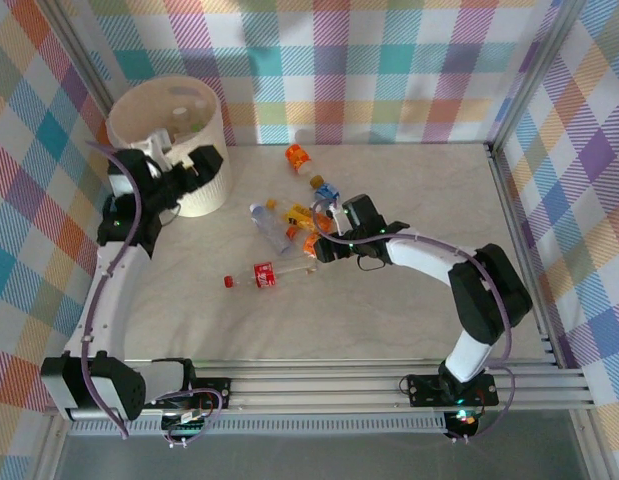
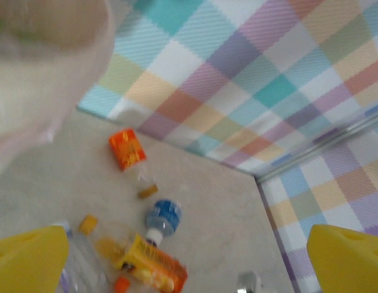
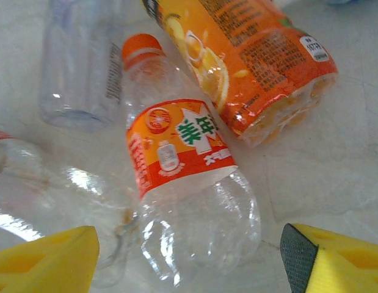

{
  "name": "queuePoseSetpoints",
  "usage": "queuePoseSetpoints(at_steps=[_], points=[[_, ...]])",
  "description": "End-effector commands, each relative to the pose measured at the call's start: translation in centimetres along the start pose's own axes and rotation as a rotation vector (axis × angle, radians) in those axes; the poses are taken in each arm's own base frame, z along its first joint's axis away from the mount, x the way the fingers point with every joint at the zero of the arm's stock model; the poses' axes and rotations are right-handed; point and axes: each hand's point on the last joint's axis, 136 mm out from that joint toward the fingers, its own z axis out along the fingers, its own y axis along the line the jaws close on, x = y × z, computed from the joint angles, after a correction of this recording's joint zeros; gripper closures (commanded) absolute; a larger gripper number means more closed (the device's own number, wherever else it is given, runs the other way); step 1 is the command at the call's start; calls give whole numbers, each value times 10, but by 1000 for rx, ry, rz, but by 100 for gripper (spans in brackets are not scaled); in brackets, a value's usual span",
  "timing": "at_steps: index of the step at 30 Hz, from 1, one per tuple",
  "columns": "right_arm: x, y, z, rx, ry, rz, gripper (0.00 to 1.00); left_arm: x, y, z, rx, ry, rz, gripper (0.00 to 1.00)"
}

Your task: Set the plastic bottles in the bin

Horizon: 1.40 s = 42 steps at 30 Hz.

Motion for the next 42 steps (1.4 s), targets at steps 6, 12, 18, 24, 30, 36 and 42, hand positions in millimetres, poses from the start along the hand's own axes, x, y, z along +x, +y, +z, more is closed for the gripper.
queuePoseSetpoints(at_steps=[6,12,18,24,30,36,42], points=[[0,3,20,-33,53,-44,22,86,-11,8,36,133,-40,0],[3,2,38,-34,80,0,24,163,11,22,-44,229,-100,0],[12,8,49,-46,113,49,23,209,46,26,-181,290,-187,0],[30,2,55,22,158,2,19,226,73,15,-288,295,-261,0],[30,-1,52,38,131,-2,24,243,96,5,-363,304,-306,0],[22,6,42,20,74,-38,38,246,103,5,-390,296,-310,0],[15,12,24,11,11,-77,42,248,103,12,-385,303,-312,0]])
